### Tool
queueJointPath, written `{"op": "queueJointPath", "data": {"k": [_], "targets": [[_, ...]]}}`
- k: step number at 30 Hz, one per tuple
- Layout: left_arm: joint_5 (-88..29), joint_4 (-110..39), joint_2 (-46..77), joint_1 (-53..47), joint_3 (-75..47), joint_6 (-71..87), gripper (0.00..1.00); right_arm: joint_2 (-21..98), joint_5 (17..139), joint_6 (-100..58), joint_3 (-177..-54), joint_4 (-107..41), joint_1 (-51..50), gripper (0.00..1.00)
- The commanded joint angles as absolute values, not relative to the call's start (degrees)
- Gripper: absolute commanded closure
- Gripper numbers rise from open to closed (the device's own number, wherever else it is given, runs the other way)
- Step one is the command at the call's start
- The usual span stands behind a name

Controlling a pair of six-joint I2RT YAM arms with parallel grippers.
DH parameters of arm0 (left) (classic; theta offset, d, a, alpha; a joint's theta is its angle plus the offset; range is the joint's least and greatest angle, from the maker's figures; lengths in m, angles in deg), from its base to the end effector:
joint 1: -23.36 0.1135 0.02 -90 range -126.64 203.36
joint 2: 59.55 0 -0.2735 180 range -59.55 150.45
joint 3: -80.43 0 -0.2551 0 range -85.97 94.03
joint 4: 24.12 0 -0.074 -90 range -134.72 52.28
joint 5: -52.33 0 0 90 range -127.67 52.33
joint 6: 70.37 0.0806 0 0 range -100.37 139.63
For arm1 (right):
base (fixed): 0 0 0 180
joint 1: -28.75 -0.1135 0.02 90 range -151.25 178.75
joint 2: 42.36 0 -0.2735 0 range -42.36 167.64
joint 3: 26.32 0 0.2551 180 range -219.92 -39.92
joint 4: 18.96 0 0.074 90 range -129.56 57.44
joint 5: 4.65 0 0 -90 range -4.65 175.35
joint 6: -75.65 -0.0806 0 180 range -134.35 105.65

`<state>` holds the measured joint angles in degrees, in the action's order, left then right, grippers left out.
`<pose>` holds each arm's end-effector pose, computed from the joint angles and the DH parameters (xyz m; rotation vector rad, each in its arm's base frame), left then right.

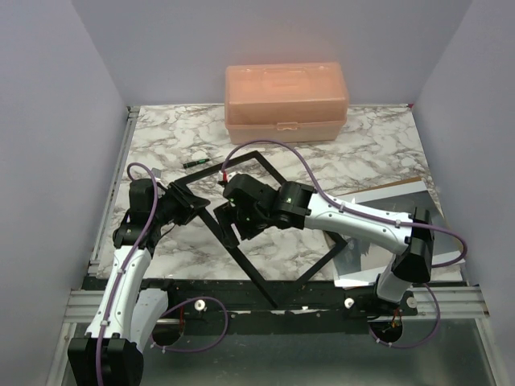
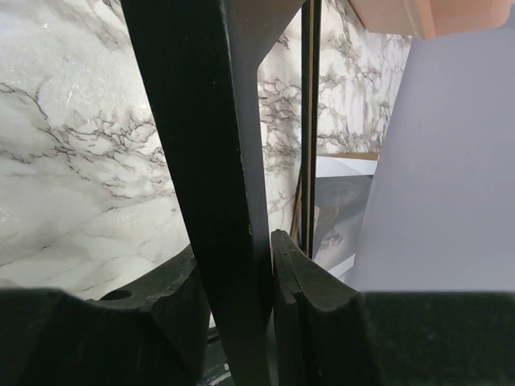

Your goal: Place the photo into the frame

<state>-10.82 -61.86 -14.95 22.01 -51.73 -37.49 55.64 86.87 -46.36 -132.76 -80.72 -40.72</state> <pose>0.1993 -0.0411 0.2373 -0.8171 2.1594 -1.0658 0.1432 0.3764 0.2978 -0.8369 2.5045 0.6556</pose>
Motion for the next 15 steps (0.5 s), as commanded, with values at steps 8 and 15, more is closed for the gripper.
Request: {"op": "queueJointPath", "data": {"k": [8,15], "targets": [[-9.7,-61.4,-14.9,22.2,-51.4,-34.9,1.0,61.5,105.9,-45.4,-148.0,-92.2,-46.6,0.02],[-9.4,-61.3,-14.3,22.2,-51.5,-34.8,1.0,71.2,122.0,-47.6,-158.6,-103.0,-53.6,0.02]]}}
